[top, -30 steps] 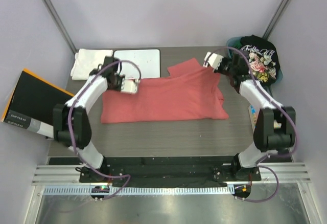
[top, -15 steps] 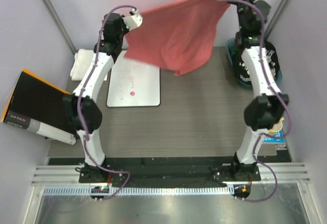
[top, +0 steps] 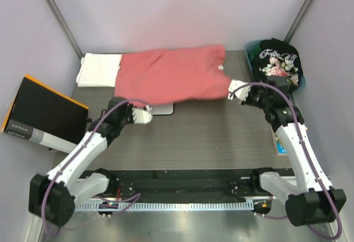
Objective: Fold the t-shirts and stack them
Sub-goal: Flatten out the tshirt, then fold the flattened tshirt in 1/3 of the way
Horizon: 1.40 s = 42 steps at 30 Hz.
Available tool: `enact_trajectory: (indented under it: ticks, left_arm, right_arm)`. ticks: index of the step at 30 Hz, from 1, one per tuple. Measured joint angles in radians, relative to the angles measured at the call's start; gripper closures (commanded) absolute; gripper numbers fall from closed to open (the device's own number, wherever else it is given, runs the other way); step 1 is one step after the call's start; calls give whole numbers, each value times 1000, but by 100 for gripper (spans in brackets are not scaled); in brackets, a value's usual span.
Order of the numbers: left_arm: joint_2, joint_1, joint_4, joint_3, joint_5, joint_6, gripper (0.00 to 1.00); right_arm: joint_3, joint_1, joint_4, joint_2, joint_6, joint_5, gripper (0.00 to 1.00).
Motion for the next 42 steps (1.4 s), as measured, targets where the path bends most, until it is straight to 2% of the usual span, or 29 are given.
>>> enact_trajectory:
  ticks: [3, 5, 9, 15, 19, 25, 32, 42]
  left_arm:
    - [-156, -1, -291, -82, 114, 58, 100]
    - [-200, -3, -427, -96, 162, 91, 100]
    - [-156, -3, -583, -91, 224, 118, 100]
    - [-50, -2, -736, -88, 269, 116, 100]
    - [-41, -3, -782, -84, 291, 112, 100]
    - [-3, -3, -769, -83, 268, 92, 100]
    - [31, -3, -649, -83, 174, 63, 100]
    - [122, -3, -470, -37, 93, 57, 100]
  right_arm:
    - [-5, 0, -273, -61, -71, -51, 99]
    - [8, 0, -450, -74, -121, -74, 99]
    - [21, 0, -697, -52, -192, -83, 99]
    - [28, 0, -859, -5, -234, -89, 99]
    - [27, 0, -857, -4, -236, -90, 99]
    - [16, 0, -692, 39, -222, -81, 99]
    - [16, 0, -512, 155, -213, -66, 99]
    - [16, 0, -451, 208, -214, -55, 99]
